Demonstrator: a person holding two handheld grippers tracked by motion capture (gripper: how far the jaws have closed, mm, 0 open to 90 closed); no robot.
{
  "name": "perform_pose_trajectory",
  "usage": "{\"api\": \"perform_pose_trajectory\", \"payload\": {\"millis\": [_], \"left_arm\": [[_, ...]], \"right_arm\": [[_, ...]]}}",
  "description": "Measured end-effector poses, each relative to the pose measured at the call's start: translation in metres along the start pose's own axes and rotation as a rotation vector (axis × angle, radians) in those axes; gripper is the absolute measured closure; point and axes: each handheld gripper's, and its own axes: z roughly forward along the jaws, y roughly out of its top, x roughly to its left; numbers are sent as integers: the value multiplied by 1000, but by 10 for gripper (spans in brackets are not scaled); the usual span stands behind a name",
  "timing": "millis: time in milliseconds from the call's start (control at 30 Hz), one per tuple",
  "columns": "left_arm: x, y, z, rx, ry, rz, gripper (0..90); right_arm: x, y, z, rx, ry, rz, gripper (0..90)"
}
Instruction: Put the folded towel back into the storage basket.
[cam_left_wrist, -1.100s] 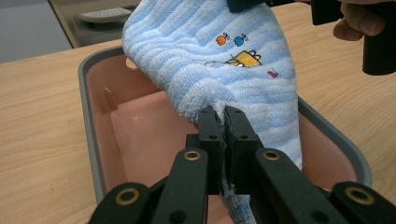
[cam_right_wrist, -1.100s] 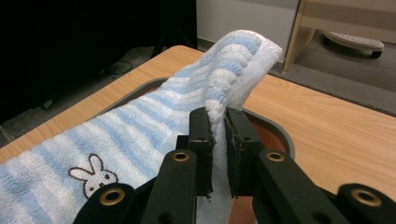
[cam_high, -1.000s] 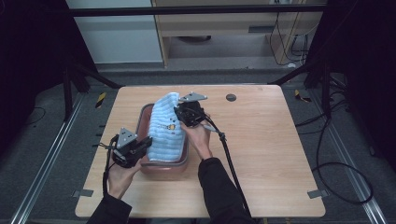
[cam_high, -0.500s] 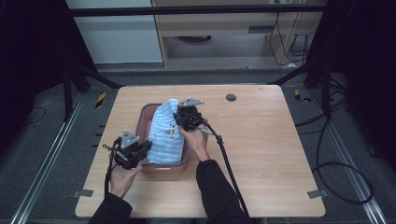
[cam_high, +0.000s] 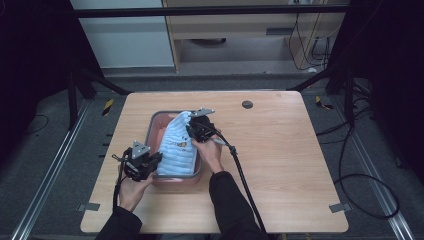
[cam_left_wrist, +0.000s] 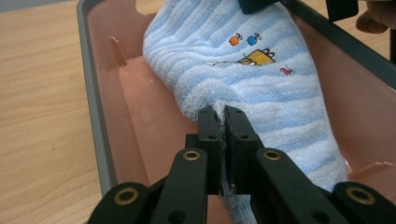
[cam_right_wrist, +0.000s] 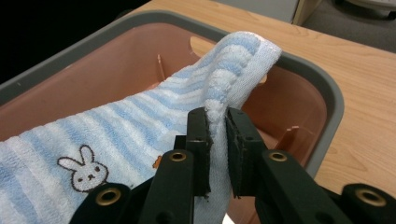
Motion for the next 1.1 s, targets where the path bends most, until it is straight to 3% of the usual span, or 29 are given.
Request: {"api": "perform_pose_trajectory", "payload": {"millis": [233, 533, 667, 800, 1100], "left_arm": [[4, 1, -2, -3, 18, -35, 785], [7, 5, -11, -45, 0, -45, 707], [8, 7, -19, -84, -20, -42, 630], [10, 9, -24, -103, -13, -46, 550], [14, 8, -29, -120, -9, -30, 426]], "right_arm": [[-2, 2, -4, -19, -27, -1, 611], [-10, 7, -26, -85, -36, -3, 510], [-17, 7, -45, -120, -32, 0, 412], [-26, 4, -63, -142, -33, 5, 348], [-51, -12, -101, -173, -45, 41, 278]]}}
